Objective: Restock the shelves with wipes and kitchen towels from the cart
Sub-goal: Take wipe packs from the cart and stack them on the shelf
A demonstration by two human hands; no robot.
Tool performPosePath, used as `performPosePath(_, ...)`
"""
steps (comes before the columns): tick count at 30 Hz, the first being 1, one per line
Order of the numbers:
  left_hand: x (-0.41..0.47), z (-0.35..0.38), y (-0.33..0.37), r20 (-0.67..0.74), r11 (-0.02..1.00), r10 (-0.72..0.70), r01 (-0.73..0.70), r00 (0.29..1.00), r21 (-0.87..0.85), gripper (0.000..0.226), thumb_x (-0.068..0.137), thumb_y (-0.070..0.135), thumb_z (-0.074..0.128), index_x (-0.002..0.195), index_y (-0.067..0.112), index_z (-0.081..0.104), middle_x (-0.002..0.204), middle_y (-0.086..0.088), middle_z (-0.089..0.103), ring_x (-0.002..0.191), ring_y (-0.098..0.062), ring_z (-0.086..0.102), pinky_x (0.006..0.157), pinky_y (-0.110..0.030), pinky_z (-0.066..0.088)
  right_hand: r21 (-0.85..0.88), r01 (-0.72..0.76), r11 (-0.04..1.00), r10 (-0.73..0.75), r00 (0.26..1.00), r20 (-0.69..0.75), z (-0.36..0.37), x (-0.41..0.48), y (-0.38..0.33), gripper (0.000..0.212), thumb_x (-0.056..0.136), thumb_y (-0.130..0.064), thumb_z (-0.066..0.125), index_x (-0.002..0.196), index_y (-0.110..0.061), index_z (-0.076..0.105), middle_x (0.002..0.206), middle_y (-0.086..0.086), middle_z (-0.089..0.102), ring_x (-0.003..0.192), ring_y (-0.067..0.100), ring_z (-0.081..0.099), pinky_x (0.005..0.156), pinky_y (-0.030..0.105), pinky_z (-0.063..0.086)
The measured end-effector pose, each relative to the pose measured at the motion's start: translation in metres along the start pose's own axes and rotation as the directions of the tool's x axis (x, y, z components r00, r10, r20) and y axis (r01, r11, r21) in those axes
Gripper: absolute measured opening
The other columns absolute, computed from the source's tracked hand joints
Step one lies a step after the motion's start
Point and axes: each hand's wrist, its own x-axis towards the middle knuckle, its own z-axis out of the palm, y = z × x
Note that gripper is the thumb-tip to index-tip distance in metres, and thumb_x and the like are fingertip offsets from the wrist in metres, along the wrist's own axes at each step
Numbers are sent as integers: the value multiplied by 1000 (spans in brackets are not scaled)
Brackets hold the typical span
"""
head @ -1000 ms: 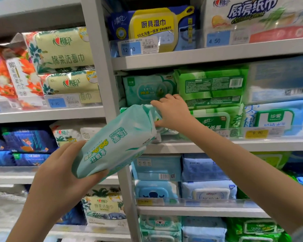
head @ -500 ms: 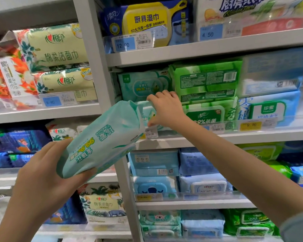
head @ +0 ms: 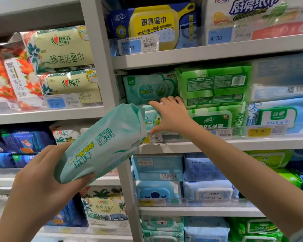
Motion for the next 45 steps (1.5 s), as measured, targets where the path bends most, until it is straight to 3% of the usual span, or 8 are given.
performPosePath(7, 3, -1, -3, 13, 1000, -1, 1, 1000, 6, 72, 61, 63, 60, 118, 19, 57, 95, 18, 55, 79, -13, 50, 66, -23, 40, 5, 85, 996, -83, 986, -142, 8, -8, 3, 81, 77, -56, 68, 146, -31, 33, 140, 4, 43, 130, 24, 36, 109, 41, 19)
performPosePath(13, 4, -2, -5, 19, 1000, 14, -14, 1000, 14, 72, 62, 63, 60, 117, 17, 57, 96, 15, 57, 79, -15, 51, 66, -28, 41, -120, 147, 982, -159, 982, -101, 11, -11, 5, 91, 76, -62, 65, 149, -26, 25, 146, 9, 36, 133, 30, 33, 111, 47, 19)
performPosePath(20, 7, -3, -13, 46, 999, 9, -11, 999, 33, 72, 62, 65, 61, 118, 20, 57, 96, 16, 56, 83, -18, 54, 66, -31, 41, -22, 111, 994, -113, 983, -146, 13, -7, 3, 86, 72, -59, 71, 145, -33, 35, 141, 3, 42, 129, 26, 36, 109, 42, 20)
performPosePath(29, 9, -5, -11, 47, 999, 18, -20, 999, 45, 71, 62, 62, 61, 116, 15, 59, 91, 13, 55, 78, -18, 53, 67, -31, 40, 20, 112, 994, -110, 992, -62, 7, 0, 3, 85, 76, -55, 69, 147, -38, 28, 146, -6, 38, 129, 22, 34, 109, 40, 21)
performPosePath(35, 8, -5, -5, 35, 998, 40, -42, 999, 54, 73, 63, 61, 59, 118, 13, 58, 91, 5, 56, 77, -17, 51, 65, -29, 41, 42, 150, 988, -145, 983, -116, 8, 0, 5, 75, 76, -45, 74, 142, -33, 41, 145, -2, 41, 127, 26, 37, 105, 42, 26)
performPosePath(40, 8, -7, -9, 47, 998, 43, -45, 998, 43, 71, 63, 62, 60, 117, 16, 58, 94, 13, 56, 79, -15, 54, 64, -29, 41, 10, 184, 983, -179, 965, -189, 11, -1, 6, 66, 75, -33, 78, 135, -24, 54, 143, 13, 44, 125, 38, 41, 98, 54, 34)
performPosePath(45, 9, -5, -13, 44, 998, 42, -44, 998, 40, 71, 63, 62, 61, 116, 15, 58, 94, 17, 54, 79, -15, 53, 65, -29, 41, 54, 180, 982, -169, 973, -160, 9, 0, 7, 64, 80, -37, 73, 138, -27, 49, 146, 2, 42, 130, 29, 35, 103, 47, 27)
